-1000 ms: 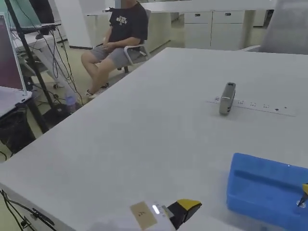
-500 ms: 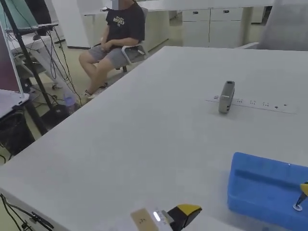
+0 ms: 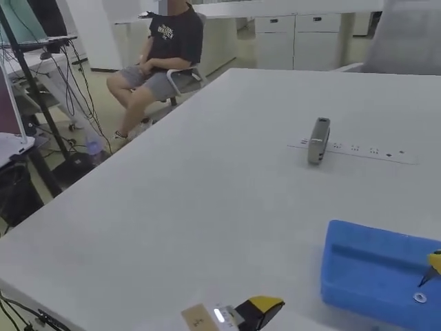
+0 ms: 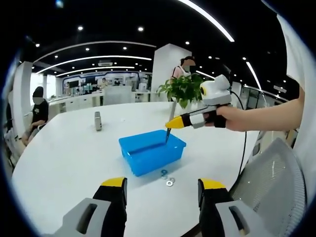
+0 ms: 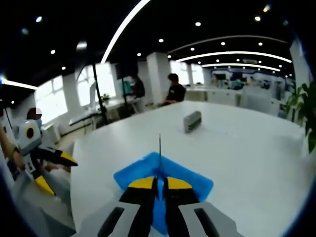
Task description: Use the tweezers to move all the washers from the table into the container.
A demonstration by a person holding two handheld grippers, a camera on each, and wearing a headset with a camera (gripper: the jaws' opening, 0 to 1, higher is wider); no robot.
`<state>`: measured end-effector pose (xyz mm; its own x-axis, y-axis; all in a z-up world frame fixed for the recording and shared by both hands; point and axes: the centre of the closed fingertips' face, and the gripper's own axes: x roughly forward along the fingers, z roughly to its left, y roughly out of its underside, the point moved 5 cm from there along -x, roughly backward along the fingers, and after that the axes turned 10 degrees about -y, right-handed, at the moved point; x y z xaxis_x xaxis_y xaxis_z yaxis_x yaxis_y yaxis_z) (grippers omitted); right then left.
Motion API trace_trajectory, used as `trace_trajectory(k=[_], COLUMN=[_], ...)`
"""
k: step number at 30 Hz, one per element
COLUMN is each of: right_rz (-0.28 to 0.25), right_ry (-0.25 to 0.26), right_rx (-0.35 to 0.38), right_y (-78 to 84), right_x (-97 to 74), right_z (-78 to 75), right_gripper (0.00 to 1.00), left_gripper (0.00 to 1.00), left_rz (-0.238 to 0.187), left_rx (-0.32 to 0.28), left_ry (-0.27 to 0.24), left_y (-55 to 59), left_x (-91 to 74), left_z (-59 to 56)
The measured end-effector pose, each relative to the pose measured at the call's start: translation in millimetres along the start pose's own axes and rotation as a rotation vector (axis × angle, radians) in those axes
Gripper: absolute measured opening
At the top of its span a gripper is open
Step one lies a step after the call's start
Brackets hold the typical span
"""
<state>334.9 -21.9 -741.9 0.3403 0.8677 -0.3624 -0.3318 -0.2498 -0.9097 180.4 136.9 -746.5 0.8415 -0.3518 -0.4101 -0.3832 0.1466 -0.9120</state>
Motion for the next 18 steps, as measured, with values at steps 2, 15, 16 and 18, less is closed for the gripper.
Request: trace_trajectory(k=[2, 15, 16, 18], right_rz=[-0.005, 0.002, 0.015, 0.026], right_ry=[-0.015, -0.136, -0.144, -0.152], right_rx=[0.001, 0.052, 0.058, 0.064], right_y=[-0.2, 15.6, 20.5, 26.5], right_x=[-0.9, 3.5, 5.5, 8.1], right_z=[7.9, 57.5, 60.4, 64.3], right_gripper=[0.03, 0.03, 0.03, 0.03], left_gripper=[0.57, 0.58, 0.58, 0.57], left_rz=[0.002, -0.008, -0.007, 0.004], left_rx=[0.001, -0.003, -0.004, 0.001], left_ry=[0.002, 0.011, 0.011, 0.009], left_y=[0.3, -0.9, -0.8, 0.6], left_x=[0.0, -0.5, -0.6, -0.5], left_z=[-0.4, -1.8, -1.7, -1.5])
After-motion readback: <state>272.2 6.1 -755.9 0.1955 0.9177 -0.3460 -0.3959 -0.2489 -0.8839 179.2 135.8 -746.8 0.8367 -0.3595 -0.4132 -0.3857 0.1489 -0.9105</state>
